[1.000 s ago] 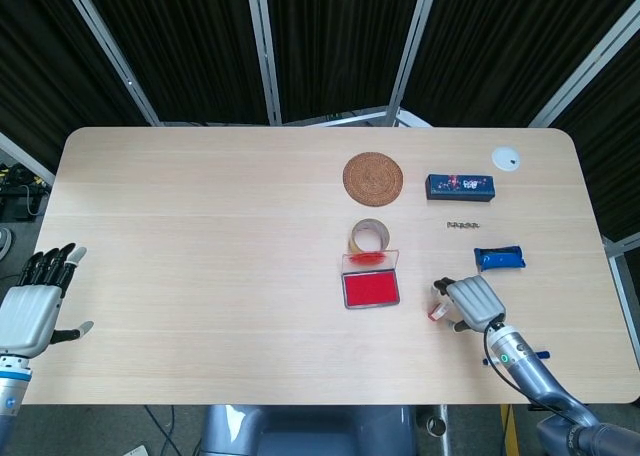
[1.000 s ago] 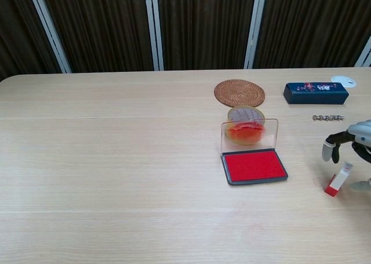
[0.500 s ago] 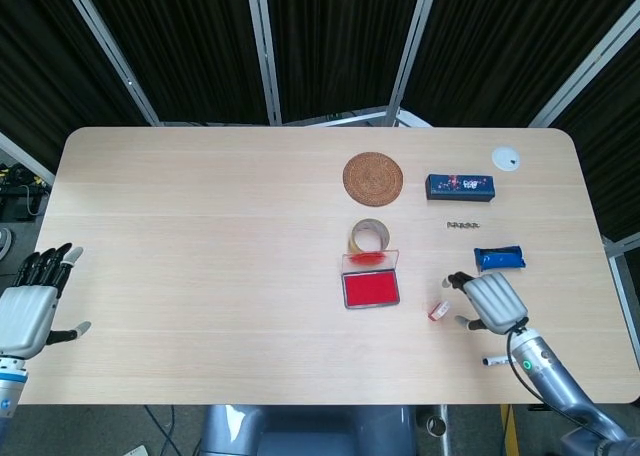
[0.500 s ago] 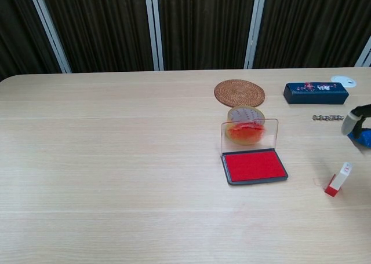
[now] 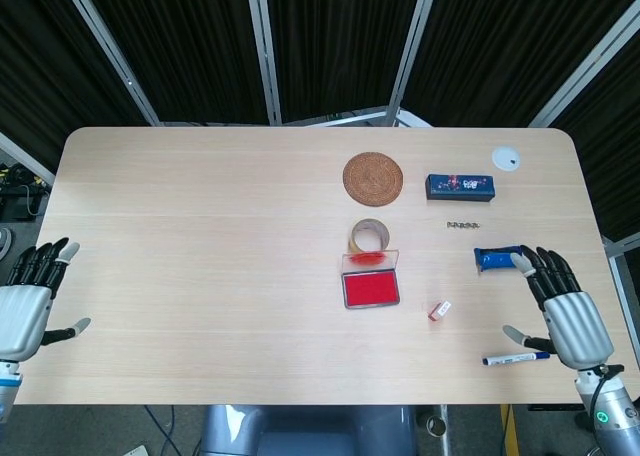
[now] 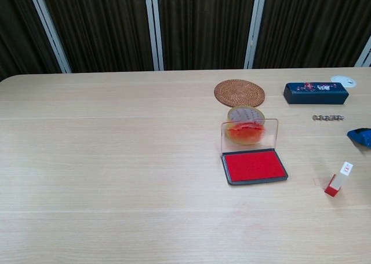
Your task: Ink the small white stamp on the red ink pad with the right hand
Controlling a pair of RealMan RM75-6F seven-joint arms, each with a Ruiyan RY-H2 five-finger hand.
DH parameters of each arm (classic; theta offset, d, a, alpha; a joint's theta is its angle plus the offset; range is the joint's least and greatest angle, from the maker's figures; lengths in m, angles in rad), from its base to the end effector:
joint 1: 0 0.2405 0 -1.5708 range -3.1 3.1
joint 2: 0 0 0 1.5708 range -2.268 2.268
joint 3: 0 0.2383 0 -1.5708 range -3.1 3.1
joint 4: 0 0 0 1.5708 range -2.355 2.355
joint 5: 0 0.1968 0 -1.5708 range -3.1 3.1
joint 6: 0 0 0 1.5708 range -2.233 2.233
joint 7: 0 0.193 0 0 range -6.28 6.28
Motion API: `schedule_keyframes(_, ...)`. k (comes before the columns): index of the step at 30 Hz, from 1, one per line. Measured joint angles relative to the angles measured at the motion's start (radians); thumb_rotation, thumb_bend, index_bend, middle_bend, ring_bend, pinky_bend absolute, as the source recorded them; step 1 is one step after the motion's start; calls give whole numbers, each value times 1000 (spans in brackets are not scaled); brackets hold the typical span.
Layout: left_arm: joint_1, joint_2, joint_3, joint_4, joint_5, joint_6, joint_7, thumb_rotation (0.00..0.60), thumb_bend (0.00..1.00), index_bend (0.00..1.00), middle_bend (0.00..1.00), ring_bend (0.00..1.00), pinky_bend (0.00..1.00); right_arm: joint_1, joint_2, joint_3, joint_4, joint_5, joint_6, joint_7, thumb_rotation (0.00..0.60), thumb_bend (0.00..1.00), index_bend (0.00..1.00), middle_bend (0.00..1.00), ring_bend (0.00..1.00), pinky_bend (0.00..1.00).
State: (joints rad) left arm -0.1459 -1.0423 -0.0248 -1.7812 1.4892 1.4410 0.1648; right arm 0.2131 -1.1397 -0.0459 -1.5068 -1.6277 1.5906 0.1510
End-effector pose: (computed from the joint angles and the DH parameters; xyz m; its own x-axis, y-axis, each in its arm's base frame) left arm -0.2560 0.2359 0.1590 0.4650 0.0490 0.8839 0.8844 -0.0713 -0.4613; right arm -0.2565 -0.2433 0.1572 0.3360 0.0372 0.9411 -0.9080 -0.2529 0.3341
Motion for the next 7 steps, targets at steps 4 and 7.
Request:
schedule_keyframes(4,7,3,6,10,27,16,-23,600,0,0,0,0,0,-25,-7,13,6,9,29,-78,600,0,0,0,0,0)
schedule_keyframes(7,11,6,9,16,37,23,-37,600,0,0,0,0,0,-51,-16,24,5,14,56,-126,600,0,0,0,0,0)
